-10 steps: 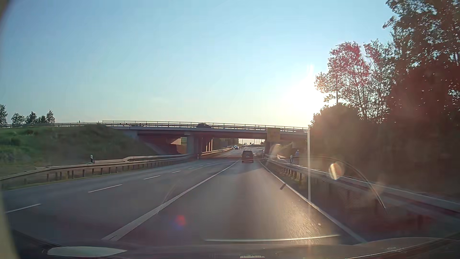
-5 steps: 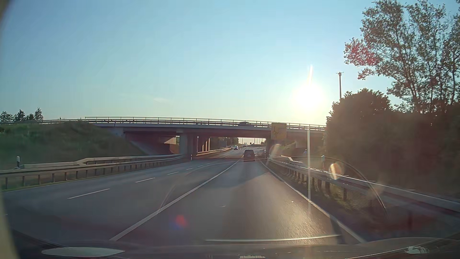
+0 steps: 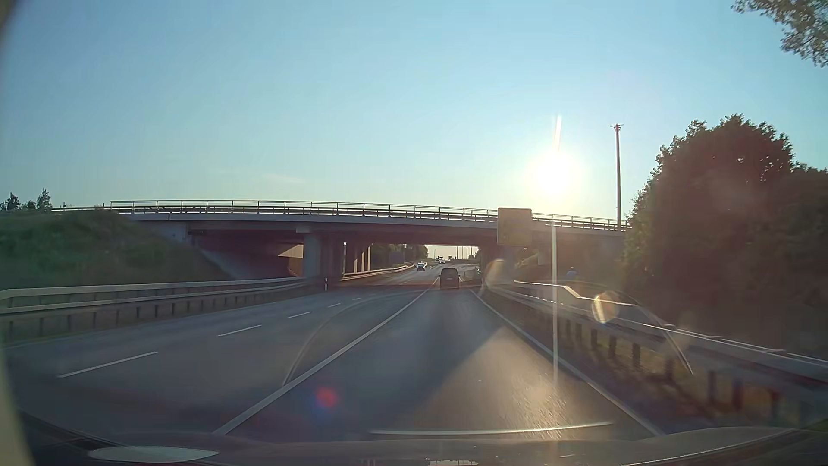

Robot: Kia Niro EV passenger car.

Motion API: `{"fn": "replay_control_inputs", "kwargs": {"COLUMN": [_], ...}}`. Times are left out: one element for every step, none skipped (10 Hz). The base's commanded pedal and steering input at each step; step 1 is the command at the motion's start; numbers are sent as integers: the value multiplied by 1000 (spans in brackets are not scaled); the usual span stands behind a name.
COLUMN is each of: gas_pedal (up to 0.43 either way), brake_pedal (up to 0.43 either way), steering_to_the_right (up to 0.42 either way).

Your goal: Follow the waypoints while adhering to traffic rules and regulations

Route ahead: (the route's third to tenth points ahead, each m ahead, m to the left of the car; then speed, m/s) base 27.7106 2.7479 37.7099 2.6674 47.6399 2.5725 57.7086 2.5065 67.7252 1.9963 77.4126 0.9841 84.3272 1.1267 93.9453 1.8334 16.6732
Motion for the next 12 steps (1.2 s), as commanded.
{"fn": "replay_control_inputs", "kwargs": {"gas_pedal": [398, 398, 398, 398, 390, 390, 378, 370, 331, 319, 287, 287], "brake_pedal": [18, 18, 18, 18, 18, 18, 18, 18, 12, 12, 18, 18], "steering_to_the_right": [5, 5, 5, 5, 5, 5, 4, 4, 4, 4, 4, 4]}}
